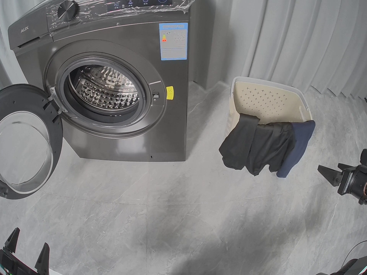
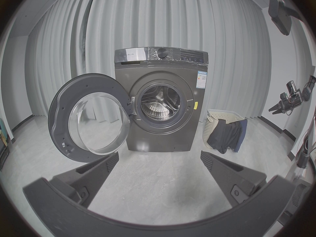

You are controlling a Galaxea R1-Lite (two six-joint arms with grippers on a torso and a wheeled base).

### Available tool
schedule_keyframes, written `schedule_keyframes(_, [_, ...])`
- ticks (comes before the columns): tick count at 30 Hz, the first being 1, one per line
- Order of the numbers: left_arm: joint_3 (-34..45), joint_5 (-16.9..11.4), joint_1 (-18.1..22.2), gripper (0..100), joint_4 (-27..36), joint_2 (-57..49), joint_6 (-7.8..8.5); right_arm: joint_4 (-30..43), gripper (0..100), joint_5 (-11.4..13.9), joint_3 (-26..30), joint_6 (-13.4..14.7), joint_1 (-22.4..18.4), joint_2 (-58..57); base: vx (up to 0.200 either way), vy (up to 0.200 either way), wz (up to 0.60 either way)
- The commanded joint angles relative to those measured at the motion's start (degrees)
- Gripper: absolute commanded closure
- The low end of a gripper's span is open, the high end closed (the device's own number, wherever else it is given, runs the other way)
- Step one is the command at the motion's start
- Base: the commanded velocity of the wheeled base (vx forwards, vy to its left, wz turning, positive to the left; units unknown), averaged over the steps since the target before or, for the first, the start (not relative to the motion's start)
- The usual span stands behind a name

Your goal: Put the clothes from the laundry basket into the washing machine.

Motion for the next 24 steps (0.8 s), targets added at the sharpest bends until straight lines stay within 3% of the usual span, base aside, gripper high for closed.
schedule_keyframes(1, [0.9,0.0,0.0,0,0.0,-0.9,0.0,-0.9,0,0.3,-0.4,0.4,0.2,6.6,0.0,-0.2,0.0])
schedule_keyframes(4, [0.9,0.0,0.0,0,-0.1,-0.9,0.09,-0.8,0,0.3,-0.2,0.3,0.2,6.9,0.0,-0.2,0.0])
schedule_keyframes(7, [0.9,0.0,0.0,0,-0.1,-0.9,0.09,-0.8,0,0.1,-0.3,0.0,0.2,7.3,0.0,0.0,0.0])
schedule_keyframes(16, [0.9,0.0,0.0,0,-0.1,-0.9,0.09,-0.3,0,0.3,0.4,-0.2,0.6,9.3,0.2,0.0,0.0])
schedule_keyframes(21, [0.9,0.0,0.0,0,0.0,-0.9,0.0,-0.4,0,1.4,1.4,-0.2,1.5,10.2,0.0,0.0,0.0])
schedule_keyframes(24, [0.9,0.1,0.0,0,0.0,-0.9,0.0,-0.6,0,1.4,2.8,-0.2,4.2,10.0,0.0,-0.133,0.0])
